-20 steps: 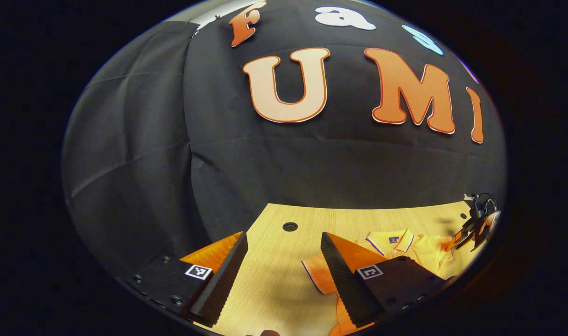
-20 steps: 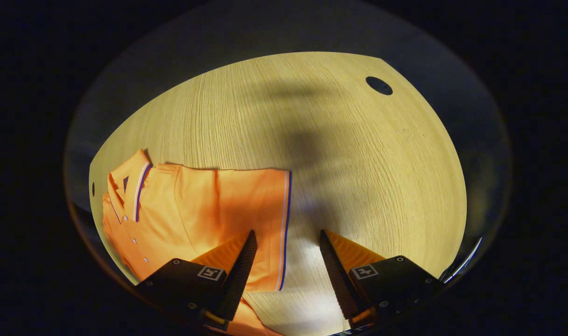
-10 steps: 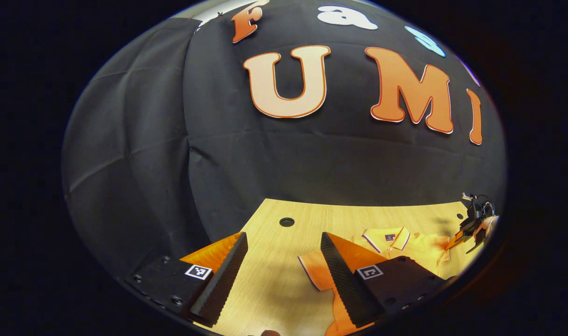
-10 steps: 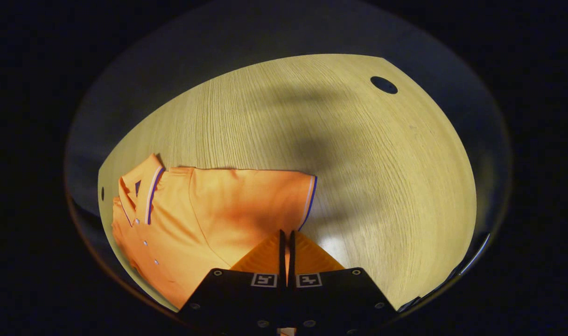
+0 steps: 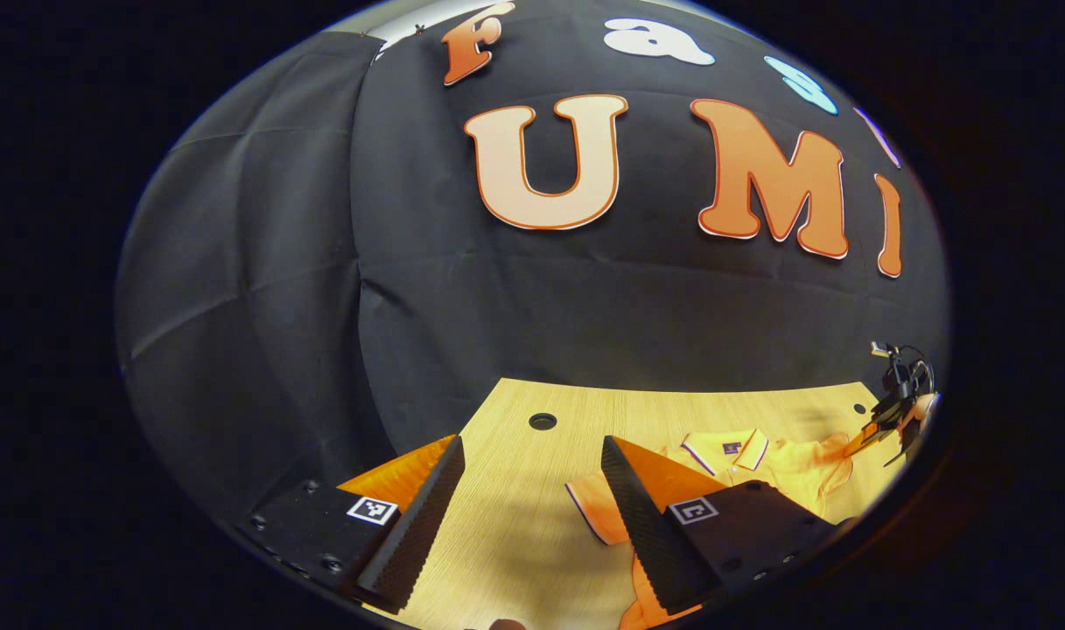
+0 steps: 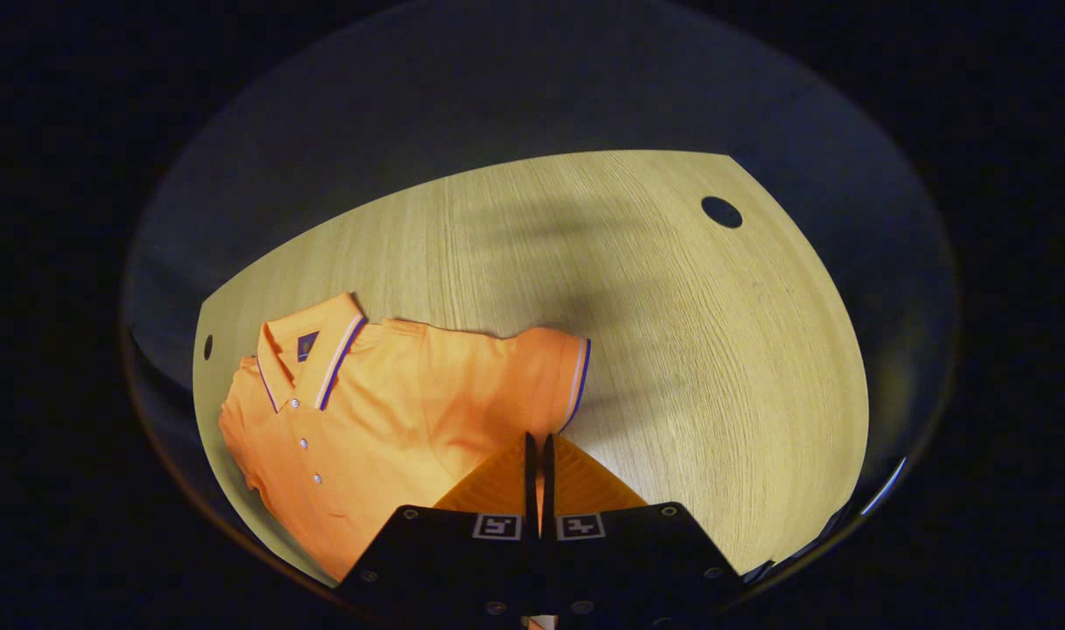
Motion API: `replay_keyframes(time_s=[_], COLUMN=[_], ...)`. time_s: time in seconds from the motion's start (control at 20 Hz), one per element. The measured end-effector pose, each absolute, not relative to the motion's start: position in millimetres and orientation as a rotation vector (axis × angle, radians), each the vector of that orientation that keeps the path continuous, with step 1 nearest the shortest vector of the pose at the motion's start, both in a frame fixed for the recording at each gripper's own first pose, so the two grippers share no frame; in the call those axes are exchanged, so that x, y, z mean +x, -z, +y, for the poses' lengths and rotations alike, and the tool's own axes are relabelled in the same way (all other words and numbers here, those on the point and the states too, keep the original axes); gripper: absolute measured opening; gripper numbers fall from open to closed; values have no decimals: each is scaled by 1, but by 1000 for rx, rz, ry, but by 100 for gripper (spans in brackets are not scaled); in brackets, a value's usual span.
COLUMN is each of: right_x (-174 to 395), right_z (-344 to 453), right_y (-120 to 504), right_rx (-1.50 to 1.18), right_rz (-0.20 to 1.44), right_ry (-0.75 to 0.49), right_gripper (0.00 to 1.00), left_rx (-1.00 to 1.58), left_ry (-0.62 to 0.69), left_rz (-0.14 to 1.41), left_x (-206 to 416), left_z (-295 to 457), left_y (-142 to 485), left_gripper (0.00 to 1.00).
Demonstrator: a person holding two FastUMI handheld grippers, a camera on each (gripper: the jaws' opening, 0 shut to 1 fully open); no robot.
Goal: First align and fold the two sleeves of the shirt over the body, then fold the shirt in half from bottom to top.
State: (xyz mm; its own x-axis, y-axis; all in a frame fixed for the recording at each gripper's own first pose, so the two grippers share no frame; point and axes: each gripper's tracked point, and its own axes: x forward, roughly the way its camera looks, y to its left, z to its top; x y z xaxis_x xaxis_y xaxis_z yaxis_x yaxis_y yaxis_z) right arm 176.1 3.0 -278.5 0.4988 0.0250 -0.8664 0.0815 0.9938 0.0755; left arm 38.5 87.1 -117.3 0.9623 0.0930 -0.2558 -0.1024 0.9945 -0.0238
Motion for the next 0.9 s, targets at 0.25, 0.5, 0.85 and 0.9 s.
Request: replay_keyframes(time_s=[0.25, 0.5, 0.85, 0.9], right_x=[174, 166, 161, 160], right_z=[49, 102, 174, 185], right_y=[241, 229, 235, 241], right_rx=[59, 10, -46, -58], right_rz=[989, 978, 979, 981], right_ry=[-26, -108, -194, -211], right_gripper=[0, 0, 0, 0], left_rx=[-49, -71, -95, -98], left_ry=[-96, -112, -149, -151], left_rz=[242, 234, 246, 251], left_x=[32, 22, 15, 16], left_z=[106, 136, 178, 181], left_y=[118, 117, 128, 131], left_gripper=[96, 96, 96, 96])
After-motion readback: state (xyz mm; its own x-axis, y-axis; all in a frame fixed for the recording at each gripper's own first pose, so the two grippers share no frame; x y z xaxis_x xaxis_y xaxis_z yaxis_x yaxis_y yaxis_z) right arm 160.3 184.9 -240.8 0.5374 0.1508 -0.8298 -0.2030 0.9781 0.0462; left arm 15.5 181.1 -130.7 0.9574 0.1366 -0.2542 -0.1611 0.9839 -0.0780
